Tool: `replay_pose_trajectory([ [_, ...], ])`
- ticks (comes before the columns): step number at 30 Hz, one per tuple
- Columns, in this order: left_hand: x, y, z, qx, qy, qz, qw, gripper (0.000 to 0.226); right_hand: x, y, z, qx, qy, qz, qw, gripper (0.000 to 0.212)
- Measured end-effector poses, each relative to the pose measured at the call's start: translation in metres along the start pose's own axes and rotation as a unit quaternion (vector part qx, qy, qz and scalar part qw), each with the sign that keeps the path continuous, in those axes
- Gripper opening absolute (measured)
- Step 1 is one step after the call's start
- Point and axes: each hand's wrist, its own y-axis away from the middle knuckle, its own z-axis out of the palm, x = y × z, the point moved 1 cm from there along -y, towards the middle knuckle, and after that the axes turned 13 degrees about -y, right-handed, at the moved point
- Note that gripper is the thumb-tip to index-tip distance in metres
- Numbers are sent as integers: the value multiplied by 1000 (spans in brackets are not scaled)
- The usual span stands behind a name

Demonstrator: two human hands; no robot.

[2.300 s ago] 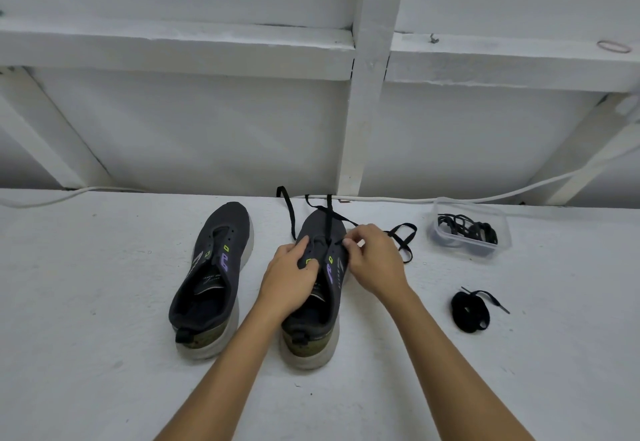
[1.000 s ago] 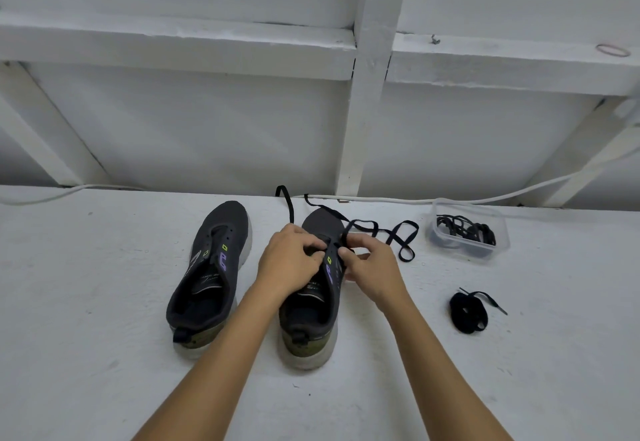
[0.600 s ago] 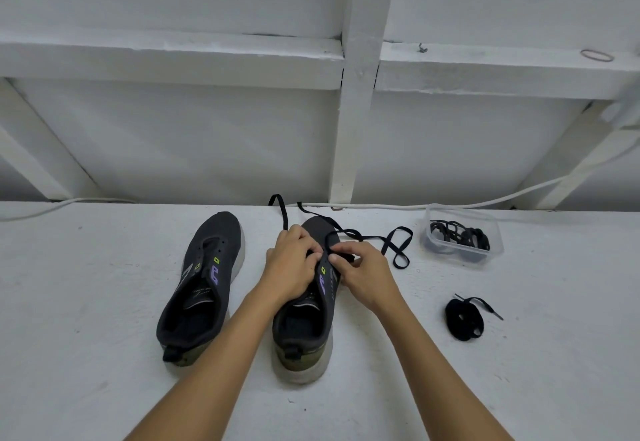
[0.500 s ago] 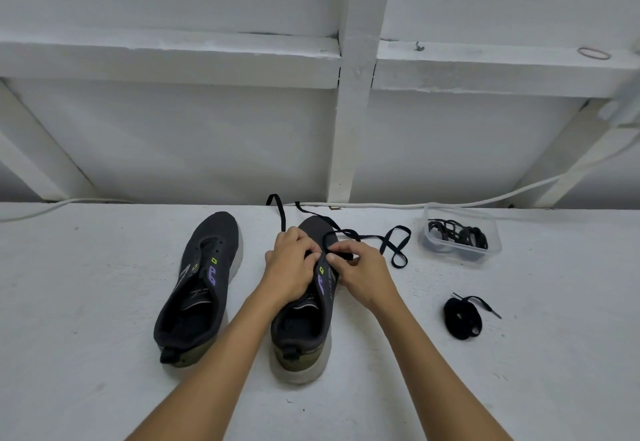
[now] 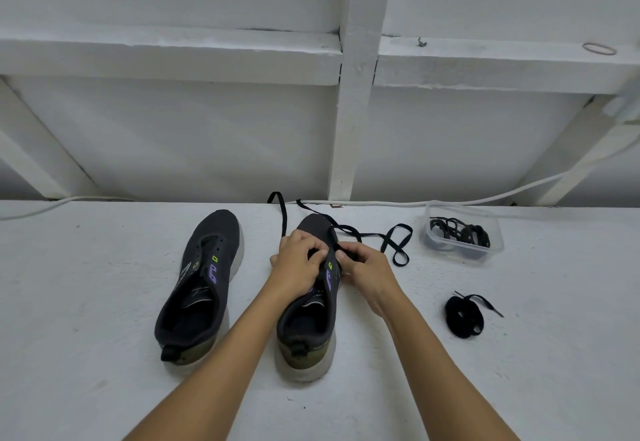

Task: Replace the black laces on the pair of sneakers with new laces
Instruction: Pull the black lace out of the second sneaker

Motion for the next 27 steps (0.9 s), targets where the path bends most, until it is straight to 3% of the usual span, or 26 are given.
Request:
replay_pose_trajectory([
  [14, 2, 4, 5, 32, 25, -10, 999, 12, -5, 7, 10, 44, 102, -76, 991, 15],
  [23, 5, 5, 9, 55, 8, -38, 998, 8, -13, 10, 18, 76, 124, -54, 988, 11],
  [27, 1, 5, 4, 30, 22, -12, 999, 8, -15, 9, 22, 82, 138, -42, 986, 12],
])
